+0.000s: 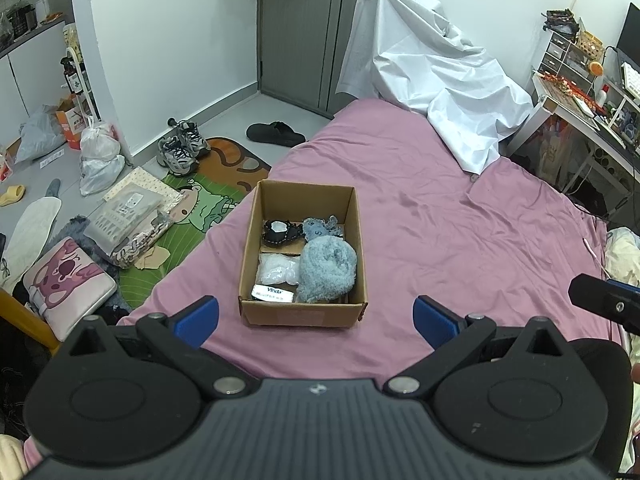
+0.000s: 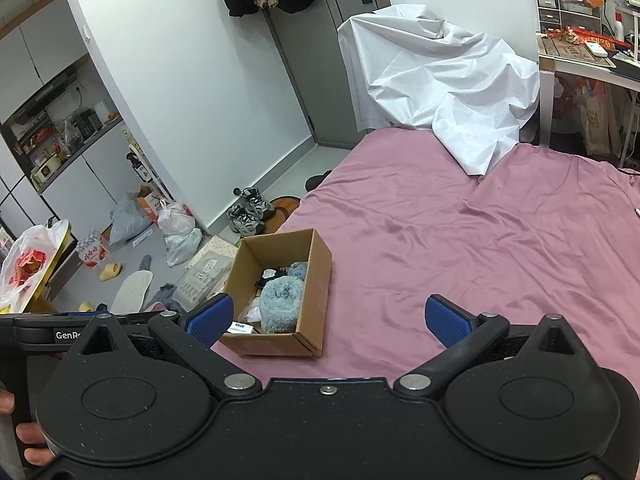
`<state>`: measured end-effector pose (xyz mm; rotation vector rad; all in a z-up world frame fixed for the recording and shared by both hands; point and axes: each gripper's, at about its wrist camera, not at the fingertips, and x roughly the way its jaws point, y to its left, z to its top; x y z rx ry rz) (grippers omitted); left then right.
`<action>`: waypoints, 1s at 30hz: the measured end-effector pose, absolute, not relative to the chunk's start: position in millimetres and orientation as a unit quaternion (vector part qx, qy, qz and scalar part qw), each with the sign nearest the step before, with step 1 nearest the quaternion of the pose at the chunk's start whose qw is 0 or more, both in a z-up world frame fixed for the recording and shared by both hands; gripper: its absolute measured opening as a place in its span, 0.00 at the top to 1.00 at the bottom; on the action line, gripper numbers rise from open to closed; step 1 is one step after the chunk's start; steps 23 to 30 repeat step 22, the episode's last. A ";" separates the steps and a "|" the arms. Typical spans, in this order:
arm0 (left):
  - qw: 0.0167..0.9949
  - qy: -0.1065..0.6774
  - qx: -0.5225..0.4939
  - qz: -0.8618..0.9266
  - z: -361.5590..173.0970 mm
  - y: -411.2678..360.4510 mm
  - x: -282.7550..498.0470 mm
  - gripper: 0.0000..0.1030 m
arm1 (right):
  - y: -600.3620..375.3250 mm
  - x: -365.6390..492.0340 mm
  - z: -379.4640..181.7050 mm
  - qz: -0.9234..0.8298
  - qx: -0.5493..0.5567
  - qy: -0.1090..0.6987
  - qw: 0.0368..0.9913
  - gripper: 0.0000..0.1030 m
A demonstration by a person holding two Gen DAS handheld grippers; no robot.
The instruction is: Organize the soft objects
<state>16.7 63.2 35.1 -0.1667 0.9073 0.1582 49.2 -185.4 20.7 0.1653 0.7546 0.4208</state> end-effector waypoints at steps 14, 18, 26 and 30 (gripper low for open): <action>0.892 0.439 -0.078 0.069 34.3 61.5 17.7 0.01 | -185.9 51.3 16.7 0.203 0.079 0.368 0.904 0.00; 0.894 0.436 -0.073 0.067 35.0 59.7 17.4 0.01 | -186.2 50.7 16.5 0.203 0.079 0.368 0.904 0.00; 0.898 0.430 -0.071 0.060 36.2 57.3 16.0 0.01 | -186.1 52.2 15.6 0.202 0.080 0.372 0.902 0.00; 0.898 0.430 -0.071 0.060 36.2 57.3 16.0 0.01 | -186.1 52.2 15.6 0.202 0.080 0.372 0.902 0.00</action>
